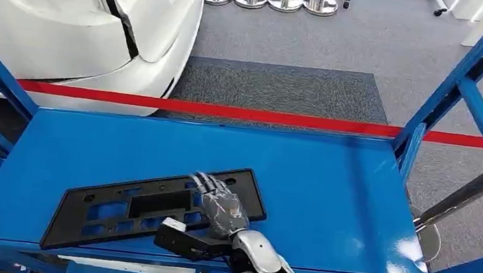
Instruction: Take the parts from the cabinet and place them on the table.
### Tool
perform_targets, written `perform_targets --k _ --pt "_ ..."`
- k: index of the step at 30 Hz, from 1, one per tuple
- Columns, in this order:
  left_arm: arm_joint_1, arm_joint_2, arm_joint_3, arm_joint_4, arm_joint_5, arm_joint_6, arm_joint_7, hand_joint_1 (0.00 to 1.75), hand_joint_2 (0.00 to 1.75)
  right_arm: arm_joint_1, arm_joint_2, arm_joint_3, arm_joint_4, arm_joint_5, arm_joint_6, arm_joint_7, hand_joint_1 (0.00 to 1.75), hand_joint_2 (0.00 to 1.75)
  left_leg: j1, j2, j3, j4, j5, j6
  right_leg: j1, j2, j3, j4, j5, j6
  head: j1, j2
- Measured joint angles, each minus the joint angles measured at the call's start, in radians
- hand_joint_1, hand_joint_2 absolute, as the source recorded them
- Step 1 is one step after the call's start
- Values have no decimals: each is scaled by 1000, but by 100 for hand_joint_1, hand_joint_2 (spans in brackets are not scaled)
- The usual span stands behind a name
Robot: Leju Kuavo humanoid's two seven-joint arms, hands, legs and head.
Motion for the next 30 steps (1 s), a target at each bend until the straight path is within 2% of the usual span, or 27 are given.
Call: perform_targets --k 1,2,3,5,7,8,10,12,13,14,15,16,17,18,20,21,22,23,24,26,27,28,29,30 --pt "-4 0 -2 0 -3 0 4 0 0 -14 22 7 38 -4 -6 -9 0 175 2 2 52 -107 47 1 0 3 0 5 -2 3 -1 0" --pt "-7 0 -4 0 -4 0 8 0 0 -25 35 11 61 -11 -13 -16 0 175 3 3 84 -173 59 3 2 4 -1 8 -5 8 -2 0" --pt "-15 0 -9 0 -4 0 12 0 0 -37 48 15 84 -19 -21 -22 0 175 2 -1 86 -184 52 14 8 6 -6 16 -11 16 0 0" --pt "-18 -1 -15 0 -5 0 16 0 0 -54 70 22 139 -31 -30 -27 0 175 -2 -5 83 -181 51 25 7 3 -5 12 -10 27 3 0" --pt "-18 -8 -18 0 -5 0 19 0 0 -74 90 27 199 -43 -30 -23 0 175 6 -3 85 -187 58 38 7 2 -7 21 -18 37 2 0" --pt "-19 -10 -19 0 -5 1 21 0 0 -84 93 29 220 -50 -29 -21 0 175 6 -4 85 -187 59 42 7 2 -21 56 -43 44 5 0" --pt "-22 -11 -23 0 -5 1 22 0 0 -97 97 30 256 -58 -29 -18 0 175 6 -4 81 -187 60 47 4 1 -90 199 -117 53 6 0" --pt "-21 -12 -24 0 -5 3 26 0 0 -101 101 34 299 -67 -28 -15 0 175 3 -4 80 -186 59 49 3 1 -175 364 -174 55 6 0" --pt "-19 -13 -24 0 -3 3 27 0 0 -103 101 35 309 -72 -27 -14 0 175 2 -4 81 -186 59 49 4 1 -181 369 -162 51 6 0" --pt "-18 -13 -25 0 -2 4 27 0 0 -109 103 37 317 -74 -28 -11 0 175 0 -4 82 -186 59 50 4 1 -164 329 -131 47 6 0" --pt "-18 -13 -25 0 -1 6 27 0 0 -116 105 39 325 -76 -28 -7 0 175 -3 -4 84 -186 59 50 4 1 -132 259 -91 40 5 0" --pt "-19 -13 -26 0 4 8 28 0 0 -121 107 40 336 -82 -28 -4 0 175 -6 -5 87 -186 59 50 7 1 -73 141 -37 27 6 0" --pt "-19 -17 -26 0 6 9 28 0 0 -125 107 40 339 -83 -31 0 0 175 -6 -5 88 -186 59 50 14 -1 -21 47 -8 10 6 0" --pt "-19 -21 -26 0 9 9 28 0 0 -126 107 40 344 -84 -34 5 0 175 -8 -5 89 -186 57 46 22 -2 -14 15 -12 3 3 0" --pt "-15 -21 -26 0 19 11 26 0 0 -126 107 41 346 -80 -44 18 0 175 -4 -6 88 -187 55 34 25 -2 -14 8 -8 4 6 0" --pt "-13 -21 -26 0 26 10 23 0 0 -124 106 41 347 -72 -52 29 0 175 -3 -5 91 -191 56 29 26 0 -14 8 -8 1 5 0" --pt "-11 -18 -26 0 32 9 18 0 0 -123 106 41 345 -63 -56 40 0 175 -6 -4 94 -196 57 21 22 1 -8 -4 0 -6 7 0" --pt "-9 -10 -26 0 37 9 12 0 0 -120 106 41 342 -57 -59 51 0 175 -7 -4 103 -208 57 15 18 0 4 -15 10 -6 5 0" --pt "-6 -9 -26 0 40 8 8 0 0 -114 104 41 341 -48 -64 61 0 175 -7 -4 93 -176 29 12 11 0 11 -27 17 -8 3 0" --pt "0 -6 -26 0 46 6 2 0 0 -100 100 42 331 -39 -68 73 0 175 -1 -3 18 -8 -61 3 9 -1 10 -29 20 -11 1 0" --pt "5 -3 -26 0 47 3 0 0 0 -94 97 42 322 -32 -68 80 0 175 1 -2 -20 74 -93 0 9 -1 10 -28 19 -11 3 0" --pt "10 -1 -26 0 48 3 -2 0 0 -89 94 42 316 -28 -68 86 0 175 1 -1 -42 120 -102 -3 9 -1 10 -27 18 -10 2 0" --pt "13 0 -26 0 50 2 -5 0 0 -85 90 42 309 -22 -68 91 0 175 2 2 -39 115 -85 -6 9 0 11 -26 17 -8 2 0" --pt "14 3 -26 0 51 2 -8 0 0 -82 86 42 300 -14 -68 98 0 175 4 3 -16 65 -50 -8 8 1 11 -24 15 -5 1 0"
